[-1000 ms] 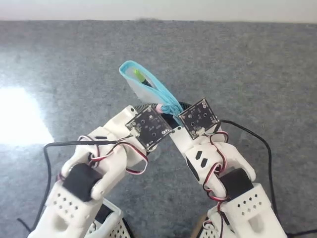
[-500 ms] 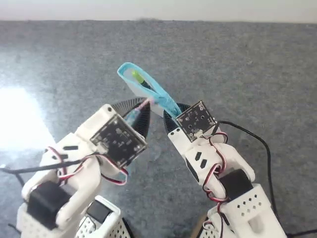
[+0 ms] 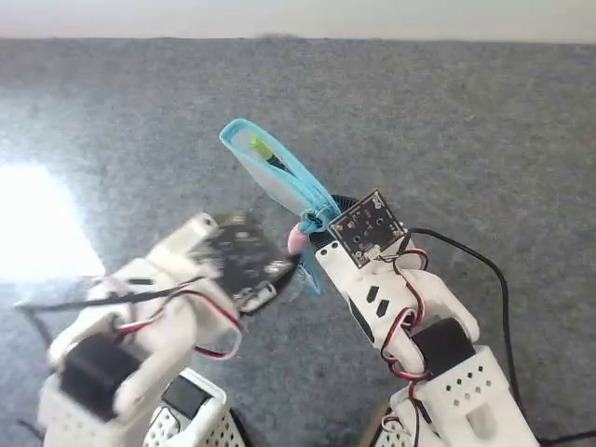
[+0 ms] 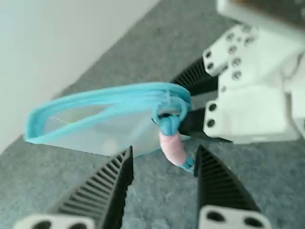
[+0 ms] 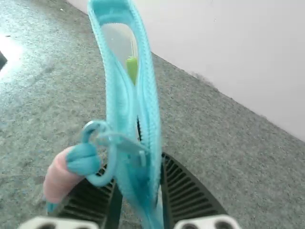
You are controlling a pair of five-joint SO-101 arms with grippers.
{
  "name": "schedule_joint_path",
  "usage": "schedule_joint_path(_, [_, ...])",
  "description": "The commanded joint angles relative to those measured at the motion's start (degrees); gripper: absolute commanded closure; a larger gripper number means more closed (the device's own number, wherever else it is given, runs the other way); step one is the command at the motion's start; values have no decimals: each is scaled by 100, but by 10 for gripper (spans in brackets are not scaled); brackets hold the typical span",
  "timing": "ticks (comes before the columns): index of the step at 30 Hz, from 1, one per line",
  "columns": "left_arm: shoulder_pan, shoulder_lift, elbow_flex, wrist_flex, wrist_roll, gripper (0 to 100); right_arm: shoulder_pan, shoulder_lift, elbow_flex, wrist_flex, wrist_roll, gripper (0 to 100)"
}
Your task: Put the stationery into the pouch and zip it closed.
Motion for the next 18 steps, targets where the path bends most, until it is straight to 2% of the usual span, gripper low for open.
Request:
schedule_joint_path(1, [246,18,611,-352,26,788,66,154,255,40,70,991])
schedule_joint_path(8, [193,9,1437,-1512,35,779,180,180,255,57,185,991])
schedule_joint_path(13, [-167,9,1666,-2277,35,779,189,180,255,57,185,991])
schedule_joint_path(18, [-193,9,1877,-2462,26,800,189,180,264,40,185,991])
